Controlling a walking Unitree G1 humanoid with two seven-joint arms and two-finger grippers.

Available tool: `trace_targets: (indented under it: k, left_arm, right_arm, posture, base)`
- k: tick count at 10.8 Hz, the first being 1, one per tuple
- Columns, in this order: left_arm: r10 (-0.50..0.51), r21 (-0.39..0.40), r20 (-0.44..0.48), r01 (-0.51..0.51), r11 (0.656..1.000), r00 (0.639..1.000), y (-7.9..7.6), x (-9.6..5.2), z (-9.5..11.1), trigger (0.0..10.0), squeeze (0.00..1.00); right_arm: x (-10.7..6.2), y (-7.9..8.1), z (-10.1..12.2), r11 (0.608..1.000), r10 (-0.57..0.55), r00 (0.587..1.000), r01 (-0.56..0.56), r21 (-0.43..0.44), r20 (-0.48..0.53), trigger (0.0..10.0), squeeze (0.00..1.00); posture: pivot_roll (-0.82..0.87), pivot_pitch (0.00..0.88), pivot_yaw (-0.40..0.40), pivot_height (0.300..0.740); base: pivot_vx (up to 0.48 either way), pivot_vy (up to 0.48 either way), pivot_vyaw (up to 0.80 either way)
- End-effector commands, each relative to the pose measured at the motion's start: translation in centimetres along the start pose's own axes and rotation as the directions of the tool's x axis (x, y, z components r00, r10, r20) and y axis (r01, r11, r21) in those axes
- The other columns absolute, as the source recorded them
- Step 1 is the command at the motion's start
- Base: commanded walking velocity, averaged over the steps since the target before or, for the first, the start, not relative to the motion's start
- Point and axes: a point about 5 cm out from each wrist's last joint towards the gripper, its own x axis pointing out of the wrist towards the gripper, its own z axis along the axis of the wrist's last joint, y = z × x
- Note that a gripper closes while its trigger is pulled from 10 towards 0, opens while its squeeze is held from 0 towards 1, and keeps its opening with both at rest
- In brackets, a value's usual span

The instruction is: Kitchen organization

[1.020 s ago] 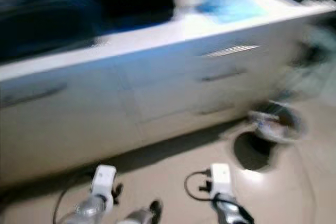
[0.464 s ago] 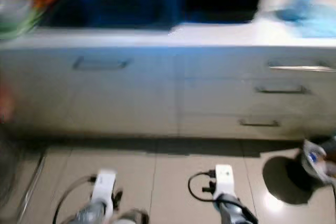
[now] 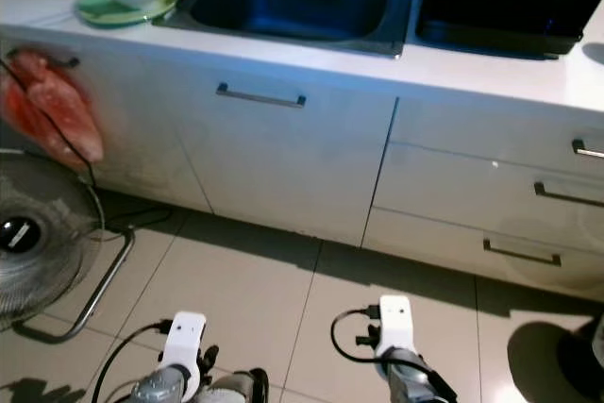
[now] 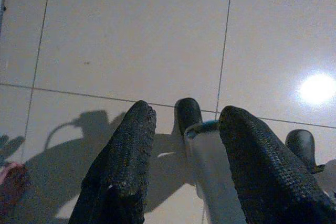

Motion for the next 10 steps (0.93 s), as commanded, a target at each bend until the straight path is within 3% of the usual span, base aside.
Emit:
trace_targets:
  k: [1,4,6,9,10]
  left_arm:
    - [0.004,0.004,-0.002,-0.004,1.0,1.0,0.1,0.0,0.0,10.0,0.0]
    - [0.007,0.006,0.002,-0.007,1.0,1.0,0.1,0.0,-0.1,10.0,0.0]
    - [0.045,0.018,0.07,-0.046,0.999,0.997,0.8,0.1,1.1,10.0,0.0]
    - [0.115,-0.006,0.238,-0.117,0.993,0.964,2.0,0.2,4.6,10.0,0.0]
    - [0.131,-0.01,0.331,-0.135,0.991,0.935,2.5,0.1,6.8,10.0,0.0]
  right_arm:
    - [-0.1,-0.1,-0.3,1.0,-0.002,1.0,0.002,-0.007,-0.014,10.0,0.0]
    - [-0.1,-0.2,-0.3,1.0,-0.005,1.0,0.005,-0.008,-0.012,10.0,0.0]
    - [-0.1,-0.1,-0.1,1.0,-0.013,1.0,0.013,0.01,0.02,10.0,0.0]
    - [-0.2,-0.4,0.9,0.999,-0.052,0.99,0.051,0.011,0.128,10.0,0.0]
    - [-0.3,-0.5,1.3,0.998,-0.069,0.98,0.066,0.023,0.186,10.0,0.0]
  posture:
    - [0.1,0.12,0.037,0.74]
    - [0.1,0.122,0.034,0.74]
    - [0.11,0.125,0.036,0.74]
    - [0.12,0.126,0.033,0.74]
    - [0.12,0.129,0.029,0.74]
  base:
    - [0.0,0.0,0.0]
    - [0.0,0.0,0.0]
    - [0.0,0.0,0.0]
    - [0.0,0.0,0.0]
    - [0.0,0.0,0.0]
